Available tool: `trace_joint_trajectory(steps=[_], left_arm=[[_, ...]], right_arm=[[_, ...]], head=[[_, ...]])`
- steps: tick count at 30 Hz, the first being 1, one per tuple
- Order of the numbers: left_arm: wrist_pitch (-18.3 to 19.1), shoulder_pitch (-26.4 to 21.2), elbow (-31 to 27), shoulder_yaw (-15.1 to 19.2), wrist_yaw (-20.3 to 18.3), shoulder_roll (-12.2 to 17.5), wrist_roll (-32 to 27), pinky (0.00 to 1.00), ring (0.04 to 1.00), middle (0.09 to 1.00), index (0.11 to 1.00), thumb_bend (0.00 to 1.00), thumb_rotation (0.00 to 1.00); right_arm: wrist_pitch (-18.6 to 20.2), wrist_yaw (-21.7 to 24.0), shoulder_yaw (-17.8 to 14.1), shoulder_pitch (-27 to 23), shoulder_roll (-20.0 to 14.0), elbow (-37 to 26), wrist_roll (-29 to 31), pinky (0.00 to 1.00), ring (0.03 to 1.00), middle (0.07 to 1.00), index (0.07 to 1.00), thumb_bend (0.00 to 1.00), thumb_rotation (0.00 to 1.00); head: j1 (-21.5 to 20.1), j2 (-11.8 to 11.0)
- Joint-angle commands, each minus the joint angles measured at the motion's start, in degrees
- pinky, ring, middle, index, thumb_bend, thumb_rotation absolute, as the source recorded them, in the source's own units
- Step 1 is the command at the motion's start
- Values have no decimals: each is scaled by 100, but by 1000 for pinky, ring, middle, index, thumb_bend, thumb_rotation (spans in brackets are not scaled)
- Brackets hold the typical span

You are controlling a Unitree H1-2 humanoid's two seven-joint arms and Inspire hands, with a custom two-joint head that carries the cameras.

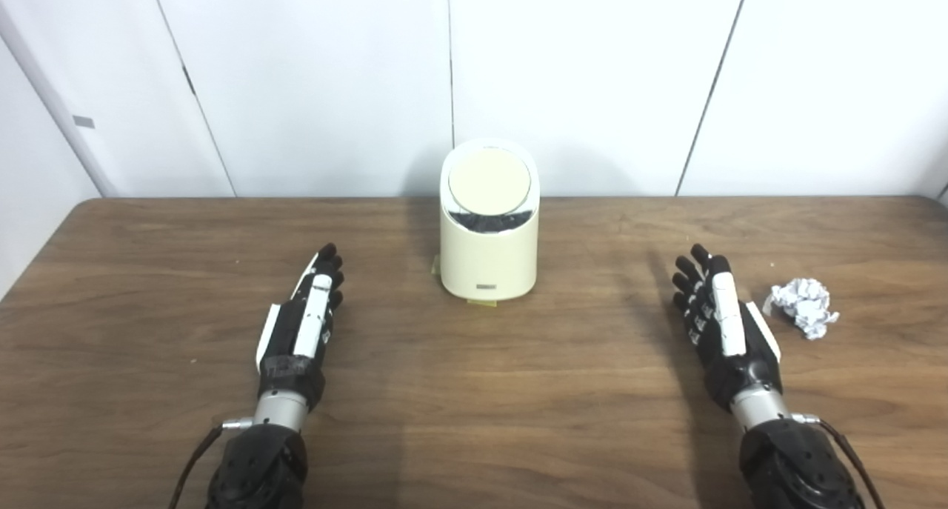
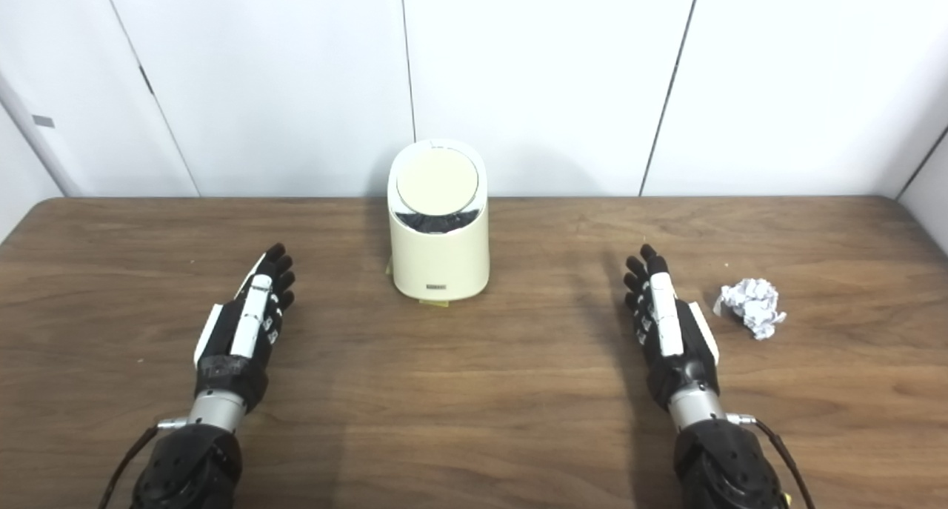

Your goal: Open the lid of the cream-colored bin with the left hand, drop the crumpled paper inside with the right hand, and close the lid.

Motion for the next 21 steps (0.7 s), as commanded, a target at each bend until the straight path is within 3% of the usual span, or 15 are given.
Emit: trace_joint_trajectory(steps=[1,19,21], left_arm=[[-110,-182,-231,-19,-28,56,25,1000,983,967,1000,377,814],[-50,-160,-318,-15,-44,96,7,1000,987,972,1000,383,780],[-22,-128,-388,-35,-94,142,-3,1000,992,975,1000,399,679]], right_arm=[[-90,72,-11,-104,-50,-159,11,1000,980,968,1000,594,933],[-52,57,0,-101,-32,-210,0,1000,978,970,1000,594,944],[-56,63,6,-72,-26,-238,6,1000,980,971,1000,597,938]], head=[[-8,4],[-19,-37],[-17,-89]])
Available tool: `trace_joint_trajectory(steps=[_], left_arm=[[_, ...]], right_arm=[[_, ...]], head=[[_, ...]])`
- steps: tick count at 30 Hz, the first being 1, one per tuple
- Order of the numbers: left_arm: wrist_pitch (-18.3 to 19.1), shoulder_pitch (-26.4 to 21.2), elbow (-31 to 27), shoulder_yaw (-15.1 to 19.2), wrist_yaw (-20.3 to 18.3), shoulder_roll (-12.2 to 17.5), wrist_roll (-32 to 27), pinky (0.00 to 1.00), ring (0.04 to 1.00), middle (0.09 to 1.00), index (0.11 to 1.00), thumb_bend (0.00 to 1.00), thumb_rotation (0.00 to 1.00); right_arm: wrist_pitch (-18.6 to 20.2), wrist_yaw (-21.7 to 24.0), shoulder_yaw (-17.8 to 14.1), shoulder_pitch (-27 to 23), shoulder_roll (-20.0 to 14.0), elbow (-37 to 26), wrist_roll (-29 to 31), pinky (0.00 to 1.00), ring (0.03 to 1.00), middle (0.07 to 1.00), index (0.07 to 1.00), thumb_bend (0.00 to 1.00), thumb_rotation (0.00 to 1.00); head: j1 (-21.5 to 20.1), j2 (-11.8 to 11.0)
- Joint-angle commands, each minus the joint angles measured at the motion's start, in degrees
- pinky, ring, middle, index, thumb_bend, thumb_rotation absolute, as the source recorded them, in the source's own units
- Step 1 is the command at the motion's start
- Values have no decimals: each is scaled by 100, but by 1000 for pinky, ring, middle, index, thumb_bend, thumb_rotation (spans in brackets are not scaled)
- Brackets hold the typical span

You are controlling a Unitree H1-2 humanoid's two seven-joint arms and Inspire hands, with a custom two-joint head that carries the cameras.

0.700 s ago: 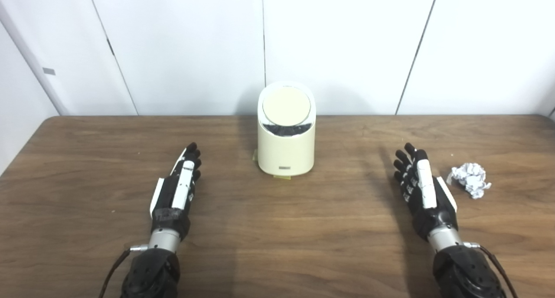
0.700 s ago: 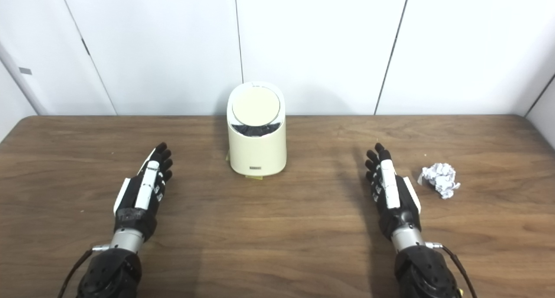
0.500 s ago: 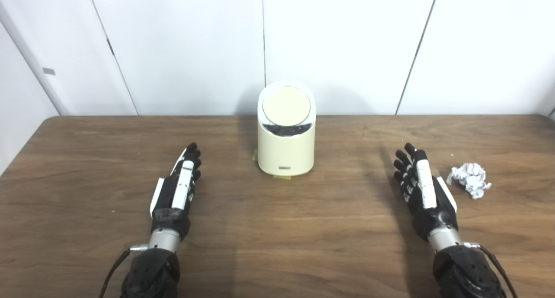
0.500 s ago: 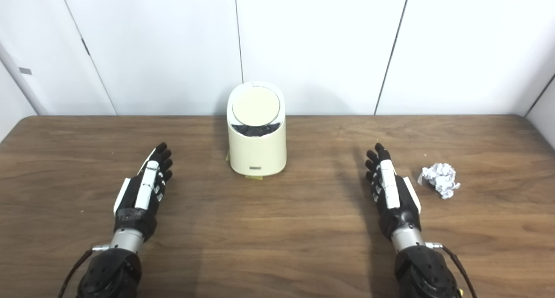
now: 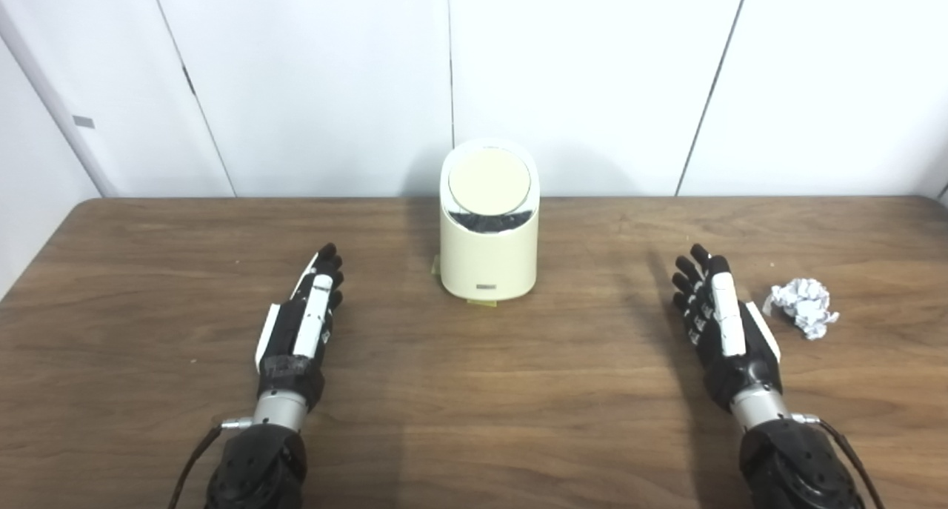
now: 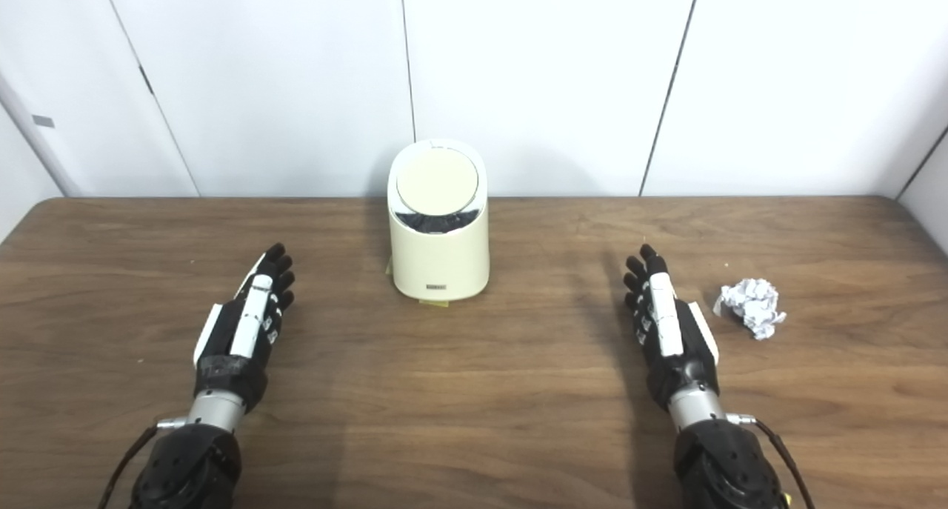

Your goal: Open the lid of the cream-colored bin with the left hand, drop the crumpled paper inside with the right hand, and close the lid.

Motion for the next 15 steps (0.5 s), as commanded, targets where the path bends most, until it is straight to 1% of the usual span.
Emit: trace_joint_trajectory(steps=[1,3,5,6,8,9,10,13,14,15], left_arm=[[-50,-135,-327,-30,-103,111,-12,1000,993,973,1000,432,607],[12,-99,-413,-65,-128,159,7,1000,993,970,1000,429,514],[66,-55,-505,-120,-133,232,97,1000,990,968,1000,409,462],[83,-41,-543,-146,-131,274,150,1000,994,969,1000,422,431],[140,-52,-631,-135,-103,326,184,1000,995,968,1000,464,364],[173,-88,-667,-107,-86,342,179,998,987,963,1000,509,326],[215,-142,-708,-90,-60,369,220,992,979,961,1000,579,301],[489,-382,-880,-103,38,492,501,1000,958,941,984,705,292],[624,-548,-930,-100,50,552,568,1000,947,935,978,732,289],[745,-701,-970,-93,52,598,603,981,934,927,965,763,265]], right_arm=[[-66,61,1,-75,-25,-221,8,1000,982,971,1000,591,937],[-54,59,13,-44,-18,-252,6,1000,982,972,1000,587,937],[-24,52,23,-6,-5,-307,10,1000,982,973,1000,591,937],[-12,50,26,14,3,-335,19,1000,981,973,1000,597,936],[-20,66,32,62,16,-364,45,1000,982,973,1000,603,937],[-45,75,32,81,21,-349,54,1000,982,974,1000,606,938],[-66,77,32,100,27,-332,59,1000,983,975,1000,611,938],[-136,91,56,152,27,-296,43,1000,986,980,1000,621,937],[-154,97,62,166,26,-284,40,1000,985,978,1000,627,932],[-160,96,68,178,28,-278,34,1000,986,979,1000,629,927]], head=[[-10,-18],[-27,-77],[-33,-156],[-33,-168],[-24,-273],[-24,-307],[-25,-327],[-15,-395],[-21,-422],[-29,-442]])
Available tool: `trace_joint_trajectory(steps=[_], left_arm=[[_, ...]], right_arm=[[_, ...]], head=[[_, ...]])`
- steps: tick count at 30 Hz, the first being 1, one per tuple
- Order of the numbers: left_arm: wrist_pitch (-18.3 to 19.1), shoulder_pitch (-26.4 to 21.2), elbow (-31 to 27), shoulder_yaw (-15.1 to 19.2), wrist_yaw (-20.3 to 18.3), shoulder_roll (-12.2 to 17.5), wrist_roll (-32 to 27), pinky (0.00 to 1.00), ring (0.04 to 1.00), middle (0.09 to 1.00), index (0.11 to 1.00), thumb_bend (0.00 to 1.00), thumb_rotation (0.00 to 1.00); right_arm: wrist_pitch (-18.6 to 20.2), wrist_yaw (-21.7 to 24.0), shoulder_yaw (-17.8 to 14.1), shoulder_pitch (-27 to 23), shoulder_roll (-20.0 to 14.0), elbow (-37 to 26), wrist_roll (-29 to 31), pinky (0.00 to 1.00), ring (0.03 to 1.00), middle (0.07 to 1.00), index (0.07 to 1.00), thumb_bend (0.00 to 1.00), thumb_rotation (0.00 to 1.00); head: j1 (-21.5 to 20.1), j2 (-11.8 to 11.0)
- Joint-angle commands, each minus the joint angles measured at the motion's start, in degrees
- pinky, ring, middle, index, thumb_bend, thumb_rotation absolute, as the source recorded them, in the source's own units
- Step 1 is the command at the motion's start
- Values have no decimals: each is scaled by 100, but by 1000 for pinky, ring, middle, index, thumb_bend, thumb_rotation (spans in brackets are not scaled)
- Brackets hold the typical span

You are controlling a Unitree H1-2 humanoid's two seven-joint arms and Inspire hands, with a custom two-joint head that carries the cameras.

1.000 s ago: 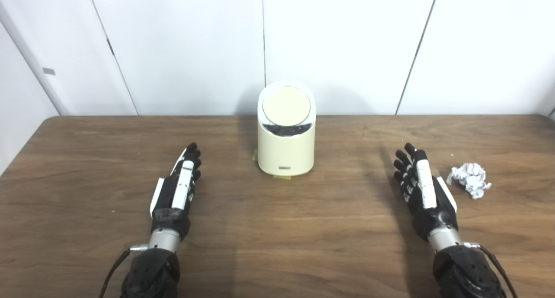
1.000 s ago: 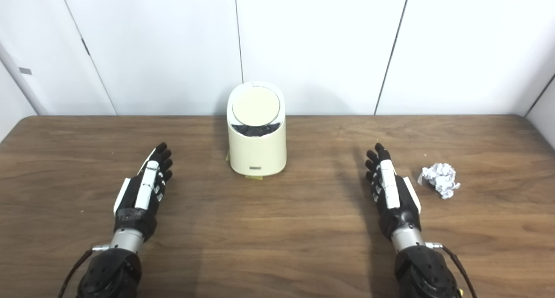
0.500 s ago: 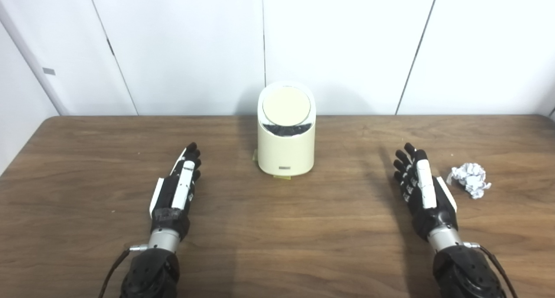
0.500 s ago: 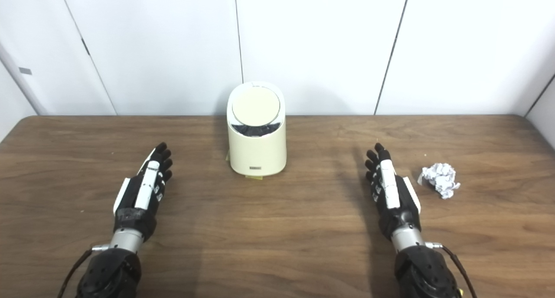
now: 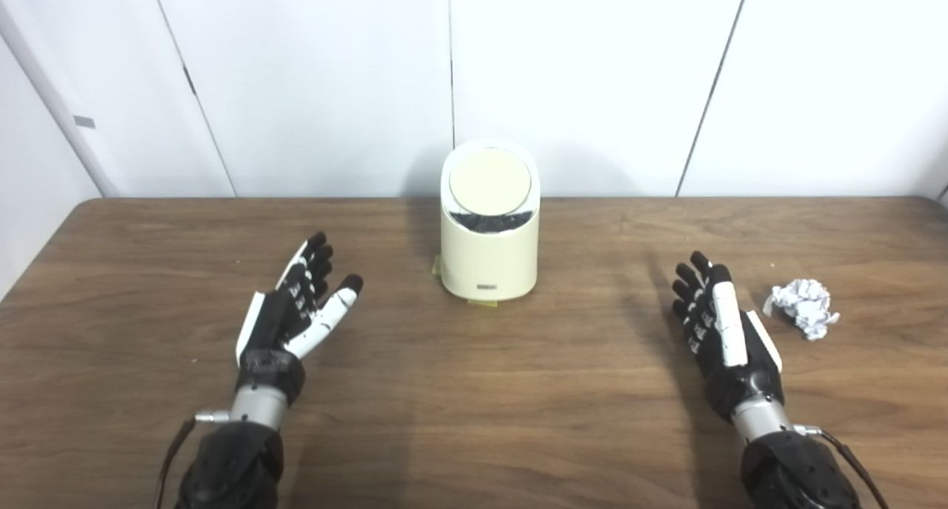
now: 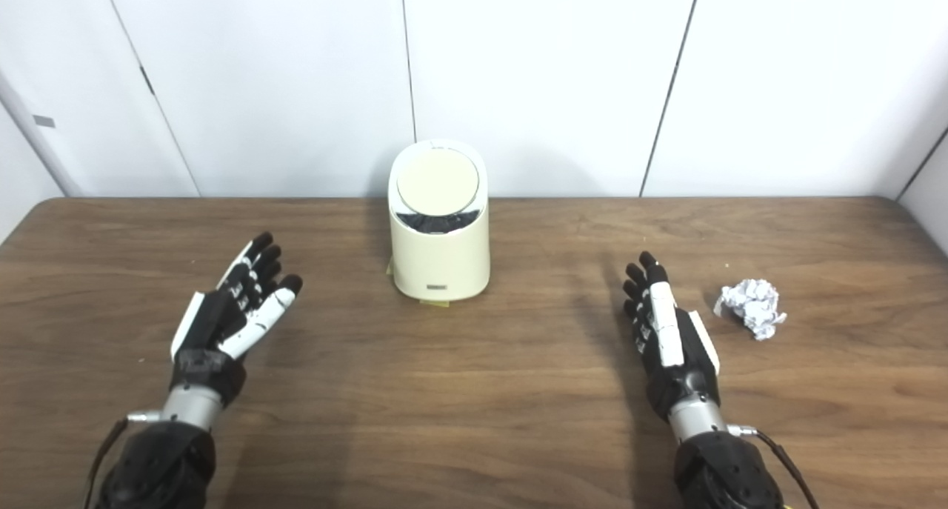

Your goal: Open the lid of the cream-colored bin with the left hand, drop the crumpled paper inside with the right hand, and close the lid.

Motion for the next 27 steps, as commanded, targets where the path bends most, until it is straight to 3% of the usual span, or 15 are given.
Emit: trace_joint_trajectory(steps=[1,3,7,10,12,15,18,21,24,27], left_arm=[[139,-677,-300,24,23,162,128,958,927,921,954,793,235],[245,-914,-315,12,-6,238,167,946,927,917,946,821,194],[673,-1645,-319,-357,-250,679,677,921,917,927,951,839,225],[763,-2138,-185,-643,-895,1032,956,907,942,953,975,819,200],[765,-2421,-58,-702,-1366,1086,1190,891,930,946,961,878,186],[765,-2814,173,-568,-2191,900,1882,885,930,947,953,920,179],[765,-3373,476,-431,-3481,689,3231,813,910,947,966,938,230],[765,-3797,733,-88,-4294,287,4138,812,913,938,963,957,216],[765,-4238,1102,84,-4812,14,4654,858,937,951,972,949,190],[765,-4569,1515,-14,-4864,-67,4889,861,931,951,972,942,190]], right_arm=[[-140,80,27,-18,0,-93,-16,1000,985,979,1000,631,923],[-157,75,37,8,7,-92,-27,1000,984,977,1000,628,923],[-185,97,55,75,-3,-106,-9,1000,988,985,1000,652,920],[-162,102,70,92,-10,-121,0,1000,986,985,1000,607,922],[-163,121,91,94,-23,-103,-14,1000,984,985,1000,579,930],[-216,181,113,84,-55,-29,1,1000,987,992,1000,568,932],[-261,181,122,60,-52,50,-15,1000,985,990,1000,558,931],[-285,174,146,29,-53,132,-60,1000,982,984,1000,550,942],[-330,167,164,9,-38,187,-86,1000,977,979,1000,544,954],[-366,131,168,-25,-1,232,-125,1000,973,975,1000,535,955]], head=[[-18,-43],[-33,-89],[23,-31],[35,-18],[35,-18],[38,-31],[34,-55],[43,-77],[50,-91],[53,-105]])
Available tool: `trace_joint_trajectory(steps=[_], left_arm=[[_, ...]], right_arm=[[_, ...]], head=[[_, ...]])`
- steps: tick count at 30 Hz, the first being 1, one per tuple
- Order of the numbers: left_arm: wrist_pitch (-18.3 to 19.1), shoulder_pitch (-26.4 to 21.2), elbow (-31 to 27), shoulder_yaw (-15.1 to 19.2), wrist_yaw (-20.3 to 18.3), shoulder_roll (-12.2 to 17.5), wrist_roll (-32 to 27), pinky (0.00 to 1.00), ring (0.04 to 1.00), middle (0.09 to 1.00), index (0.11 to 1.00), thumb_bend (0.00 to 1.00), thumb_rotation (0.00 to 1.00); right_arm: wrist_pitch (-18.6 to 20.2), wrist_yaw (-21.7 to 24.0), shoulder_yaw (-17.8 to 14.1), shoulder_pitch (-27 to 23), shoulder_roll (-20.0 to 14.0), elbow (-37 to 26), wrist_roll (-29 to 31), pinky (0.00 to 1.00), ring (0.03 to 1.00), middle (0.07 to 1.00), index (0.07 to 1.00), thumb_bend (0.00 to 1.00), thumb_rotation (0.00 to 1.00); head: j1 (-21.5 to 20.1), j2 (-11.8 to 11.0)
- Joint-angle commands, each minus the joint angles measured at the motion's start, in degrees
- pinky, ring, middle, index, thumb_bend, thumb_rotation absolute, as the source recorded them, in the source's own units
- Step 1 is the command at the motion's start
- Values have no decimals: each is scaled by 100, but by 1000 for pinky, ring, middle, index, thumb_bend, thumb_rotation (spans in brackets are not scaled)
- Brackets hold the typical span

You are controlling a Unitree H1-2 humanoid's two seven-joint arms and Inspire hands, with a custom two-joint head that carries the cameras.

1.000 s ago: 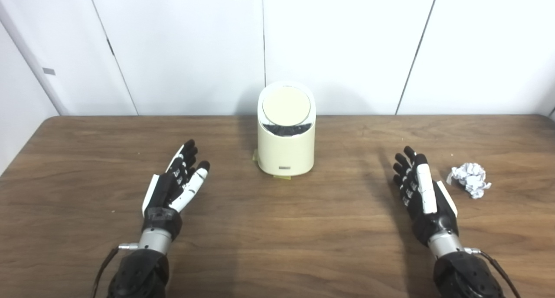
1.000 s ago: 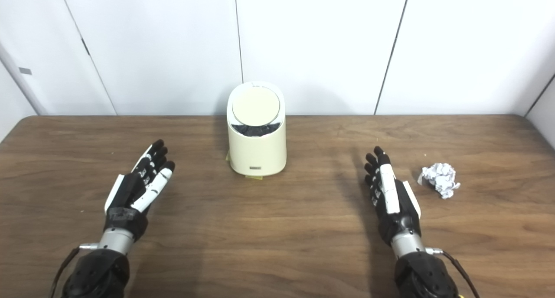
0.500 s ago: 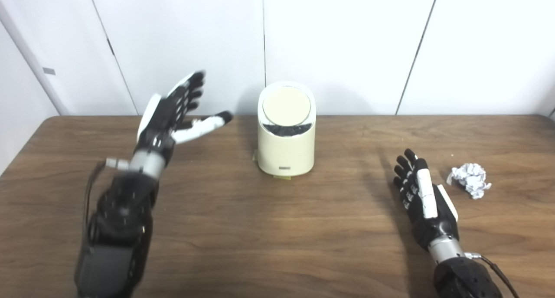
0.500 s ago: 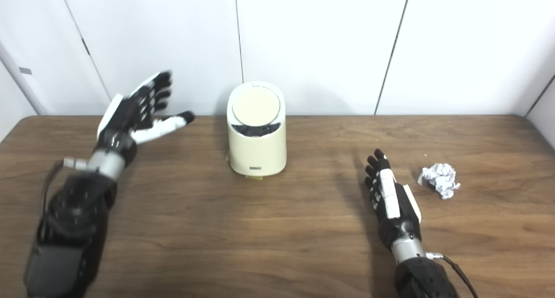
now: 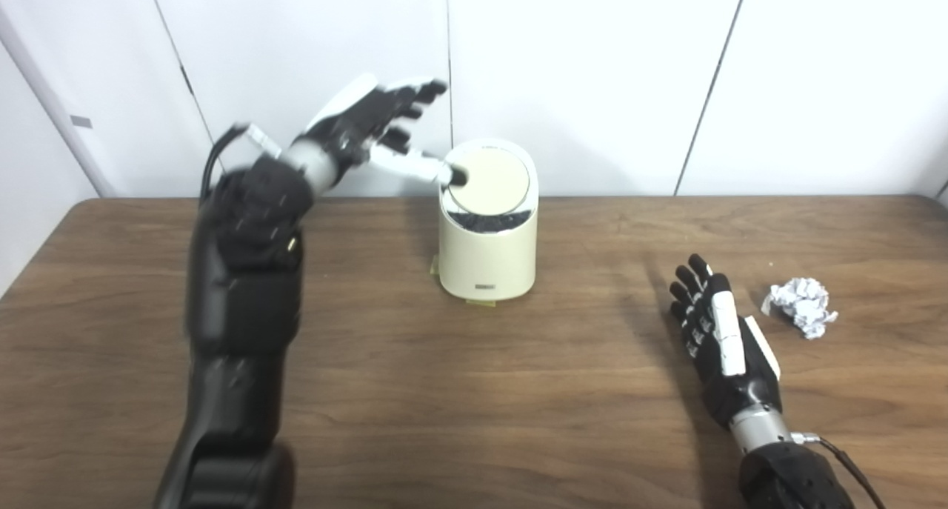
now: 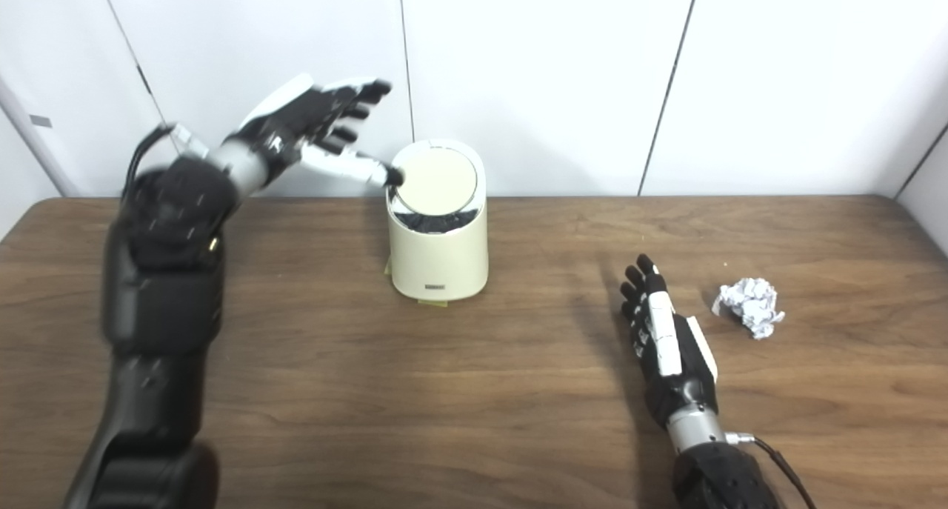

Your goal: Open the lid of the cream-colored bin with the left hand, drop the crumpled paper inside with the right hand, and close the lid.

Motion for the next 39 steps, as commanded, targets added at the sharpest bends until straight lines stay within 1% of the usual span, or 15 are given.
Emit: trace_joint_trajectory(steps=[1,5,6,7,8,11,14,16,18,20,23,26,30,35,39], left_arm=[[21,-450,240,-101,138,20,139,862,931,953,972,941,184],[21,-829,921,-446,441,46,166,841,915,936,951,965,189],[21,-937,1108,-599,505,77,207,834,912,934,949,968,192],[21,-1025,1258,-706,537,94,220,833,912,933,943,975,226],[21,-1081,1360,-782,567,115,208,842,917,937,943,969,233],[21,-1256,1603,-869,682,57,137,868,920,936,938,937,196],[19,-1431,1850,-1098,823,85,98,864,917,932,929,940,164],[19,-1516,1976,-1244,875,119,69,863,914,928,924,948,149],[17,-1664,2152,-1571,791,198,183,858,913,927,924,954,163],[19,-1788,2313,-1801,697,244,249,887,933,939,931,953,177],[21,-1885,2450,-2009,686,247,367,894,942,940,927,954,168],[18,-1950,2506,-2261,766,308,393,847,917,913,911,955,160],[-70,-2051,2472,-2710,788,512,450,784,878,889,904,976,195],[-135,-2120,2396,-3045,783,697,456,725,836,866,883,982,147],[-57,-2159,2525,-3068,921,705,376,718,832,864,883,941,67]], right_arm=[[-2,14,22,-115,32,49,-30,1000,968,971,1000,534,953],[-77,-4,44,-143,81,105,-89,1000,965,959,1000,556,946],[-83,-23,41,-153,109,118,-97,1000,964,957,1000,560,944],[-78,-38,40,-161,133,122,-106,1000,958,942,1000,566,936],[-78,-49,41,-169,154,130,-117,1000,955,935,1000,572,934],[-109,-51,46,-188,190,146,-143,1000,951,929,1000,566,940],[-116,-62,52,-206,220,157,-160,1000,953,933,1000,571,945],[-99,-83,54,-216,242,154,-162,1000,953,933,1000,577,941],[-131,-81,56,-233,253,170,-147,1000,954,936,1000,586,930],[-133,-91,69,-242,262,159,-162,1000,953,937,1000,593,926],[-100,-118,90,-235,278,105,-191,1000,957,946,1000,602,926],[-63,-146,94,-244,298,80,-196,1000,958,948,1000,596,926],[-48,-159,92,-248,320,54,-178,1000,960,949,1000,606,921],[-51,-165,90,-252,332,37,-171,1000,964,956,1000,593,927],[-10,-155,94,-237,335,-25,-145,1000,969,964,1000,583,923]], head=[[-16,-11],[-38,-29],[-49,-39],[-50,-46],[-49,-52],[-52,-66],[-57,-80],[-61,-84],[-61,-83],[-57,-86],[-70,-76],[-63,-61],[-54,-37],[-57,-31],[-86,-2]])
